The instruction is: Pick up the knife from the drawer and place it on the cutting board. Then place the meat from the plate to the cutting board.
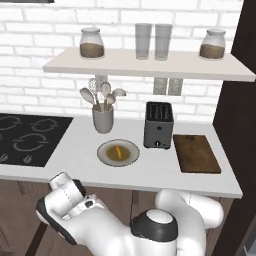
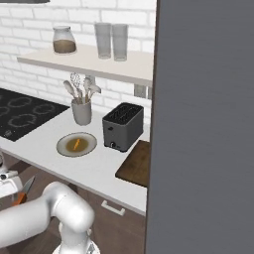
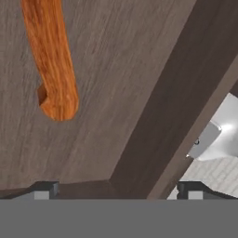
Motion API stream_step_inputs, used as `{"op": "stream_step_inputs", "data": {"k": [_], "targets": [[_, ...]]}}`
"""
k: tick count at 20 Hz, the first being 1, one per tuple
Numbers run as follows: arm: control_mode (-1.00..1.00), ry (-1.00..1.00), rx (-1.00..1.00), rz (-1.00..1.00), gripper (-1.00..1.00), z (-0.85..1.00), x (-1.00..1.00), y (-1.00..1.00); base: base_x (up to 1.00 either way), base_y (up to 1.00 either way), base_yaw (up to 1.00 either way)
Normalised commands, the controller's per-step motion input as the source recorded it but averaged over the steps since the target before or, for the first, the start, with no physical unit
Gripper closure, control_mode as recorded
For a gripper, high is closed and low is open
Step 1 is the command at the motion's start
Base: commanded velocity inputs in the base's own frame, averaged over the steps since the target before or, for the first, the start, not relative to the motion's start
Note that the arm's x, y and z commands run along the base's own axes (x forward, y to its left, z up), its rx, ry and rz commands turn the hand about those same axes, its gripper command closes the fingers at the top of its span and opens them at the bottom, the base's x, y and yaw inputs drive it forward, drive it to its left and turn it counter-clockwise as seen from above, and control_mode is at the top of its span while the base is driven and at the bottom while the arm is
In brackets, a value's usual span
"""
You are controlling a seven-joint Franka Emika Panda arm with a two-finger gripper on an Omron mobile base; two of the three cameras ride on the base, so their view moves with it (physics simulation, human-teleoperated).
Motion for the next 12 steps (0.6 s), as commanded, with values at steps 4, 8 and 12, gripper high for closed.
{"op": "stream_step_inputs", "data": {"k": [4,8,12], "targets": [[-1.0,-0.13,0.0,0.0,-1.0,-0.24,0.21,0.21,0.0,0.0,0.0],[-1.0,-0.15,0.0,0.0,-1.0,-0.37,0.13,0.29,0.0,0.0,0.0],[-1.0,-0.11,0.0,0.0,-1.0,-0.36,0.19,0.18,0.0,0.0,0.0]]}}
